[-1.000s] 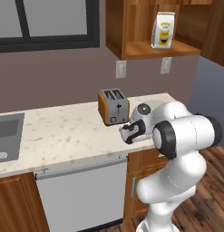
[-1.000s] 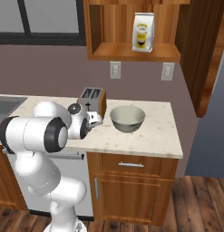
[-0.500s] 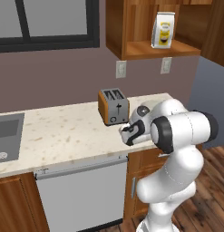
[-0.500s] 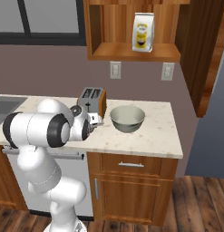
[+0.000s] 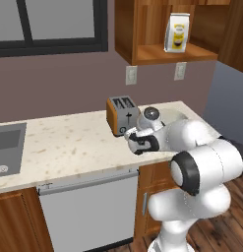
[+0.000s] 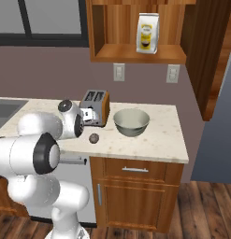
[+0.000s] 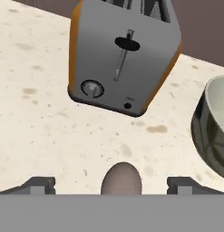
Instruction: Pick the egg and butter from the fridge and place them by the bowl for mixing.
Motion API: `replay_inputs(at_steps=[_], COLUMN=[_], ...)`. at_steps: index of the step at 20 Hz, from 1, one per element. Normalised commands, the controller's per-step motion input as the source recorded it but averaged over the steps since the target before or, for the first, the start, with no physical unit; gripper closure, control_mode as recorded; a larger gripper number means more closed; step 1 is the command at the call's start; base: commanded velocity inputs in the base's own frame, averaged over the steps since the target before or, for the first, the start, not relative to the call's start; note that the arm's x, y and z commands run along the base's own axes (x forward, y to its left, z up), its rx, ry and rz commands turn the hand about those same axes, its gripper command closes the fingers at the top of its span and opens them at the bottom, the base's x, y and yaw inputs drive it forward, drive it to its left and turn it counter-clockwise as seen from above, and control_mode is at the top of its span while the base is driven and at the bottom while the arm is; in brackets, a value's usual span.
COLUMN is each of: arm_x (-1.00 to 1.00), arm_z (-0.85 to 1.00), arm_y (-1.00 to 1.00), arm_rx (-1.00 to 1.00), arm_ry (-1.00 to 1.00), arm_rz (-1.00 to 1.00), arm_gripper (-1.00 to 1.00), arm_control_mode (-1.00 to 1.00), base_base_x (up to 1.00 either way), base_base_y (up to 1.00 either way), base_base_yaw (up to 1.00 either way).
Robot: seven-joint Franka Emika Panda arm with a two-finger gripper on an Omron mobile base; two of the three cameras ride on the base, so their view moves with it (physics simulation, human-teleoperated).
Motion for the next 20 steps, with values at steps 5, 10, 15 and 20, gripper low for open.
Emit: replay_inputs(at_steps=[5,10,15,20], arm_x=[-1.00,-1.00,-0.59,-0.29], arm_z=[1.00,0.84,0.32,-0.04], arm_y=[-0.15,-0.32,-0.02,0.00], arm_rx=[0.00,0.00,0.04,0.00], arm_ry=[0.02,-0.09,-0.41,0.00], arm_rz=[0.00,0.20,0.16,0.03], arm_gripper=[-1.00,-1.00,-1.00,-1.00], arm_control_mode=[-1.00,-1.00,-1.00,1.00], base_base_x=[0.00,0.00,0.00,-0.60], base_base_y=[0.00,0.00,0.00,0.00], base_base_yaw=[0.00,0.00,0.00,0.36])
